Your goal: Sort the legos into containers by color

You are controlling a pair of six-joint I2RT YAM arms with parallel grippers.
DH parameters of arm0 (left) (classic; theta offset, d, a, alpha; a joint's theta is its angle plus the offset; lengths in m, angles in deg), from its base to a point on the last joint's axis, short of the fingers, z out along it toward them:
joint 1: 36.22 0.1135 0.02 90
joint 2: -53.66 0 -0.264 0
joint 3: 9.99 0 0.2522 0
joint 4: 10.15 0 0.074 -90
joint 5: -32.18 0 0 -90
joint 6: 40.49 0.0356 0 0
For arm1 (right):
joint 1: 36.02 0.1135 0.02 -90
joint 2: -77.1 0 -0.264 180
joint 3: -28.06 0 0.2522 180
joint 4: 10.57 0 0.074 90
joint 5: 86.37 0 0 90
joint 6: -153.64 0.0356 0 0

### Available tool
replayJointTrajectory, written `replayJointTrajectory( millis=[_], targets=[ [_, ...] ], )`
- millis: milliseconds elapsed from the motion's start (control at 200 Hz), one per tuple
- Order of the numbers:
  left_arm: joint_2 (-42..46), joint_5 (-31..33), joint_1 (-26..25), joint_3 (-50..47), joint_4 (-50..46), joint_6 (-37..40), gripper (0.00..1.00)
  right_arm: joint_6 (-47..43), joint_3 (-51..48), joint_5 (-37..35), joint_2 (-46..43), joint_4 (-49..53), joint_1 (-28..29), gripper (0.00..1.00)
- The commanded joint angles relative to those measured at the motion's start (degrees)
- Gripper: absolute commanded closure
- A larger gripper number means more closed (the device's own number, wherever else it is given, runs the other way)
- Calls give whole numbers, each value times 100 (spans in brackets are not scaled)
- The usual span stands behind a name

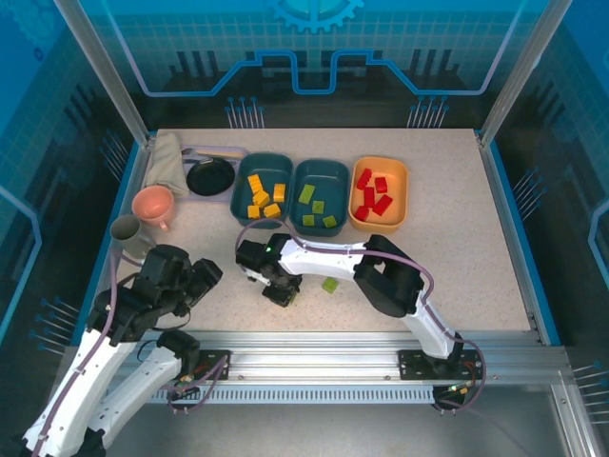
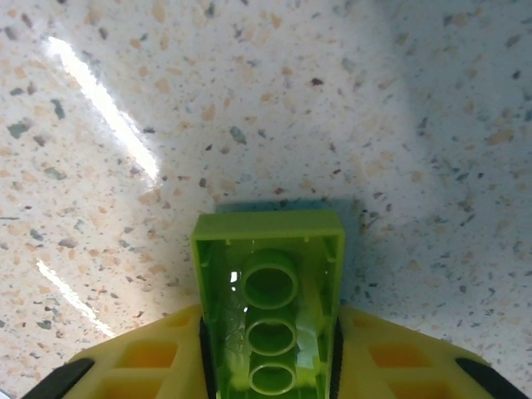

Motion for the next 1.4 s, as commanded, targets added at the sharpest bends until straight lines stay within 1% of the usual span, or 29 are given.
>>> replayJointTrajectory(
  millis=[0,145,285,370,485,675,835,935,1030,1085,1145,1180,1310,1395],
  targets=[
    [-35,-547,-7,-138,575,209,26,314,-7,-113,-592,83,-255,68],
    [-431,-1097,-9,-129,1417,402,26,718,88,-105,-1244,84,-840,69],
    [-1157,-1348,-8,94,2106,540,26,1070,388,-108,-1346,-16,-1559,70],
    [-1667,-1459,-9,286,2490,662,26,1333,741,-219,-1128,-24,-2015,70],
    [-2373,-1609,-9,561,3063,743,26,1612,1390,-398,-559,-14,-2536,69],
    [-3491,-1800,-9,1127,3756,898,26,1997,2606,-533,537,174,-3109,69],
    [-4151,-1848,-9,1585,3934,1055,26,2093,3569,-511,1378,271,-3369,68],
    [-4405,-1850,-8,1804,3930,1166,26,2060,4173,-401,1872,383,-3459,67],
    [-4552,-1867,-1,1922,3917,1210,26,2134,4757,-256,2348,724,-3519,66],
    [-4581,-1869,4,1949,3908,1210,26,2205,4891,-208,2517,899,-3543,66],
    [-4597,-1871,0,1967,3906,1210,26,2259,4788,-160,2543,895,-3553,65],
    [-4599,-1869,-2,1977,3892,1214,26,2257,4712,-114,2522,839,-3546,62],
    [-4582,-1858,-7,2014,3814,1253,26,2198,4678,19,2441,773,-3537,47],
    [-4526,-1856,-4,1981,3769,1256,26,2147,4726,54,2306,769,-3514,43]
  ],
)
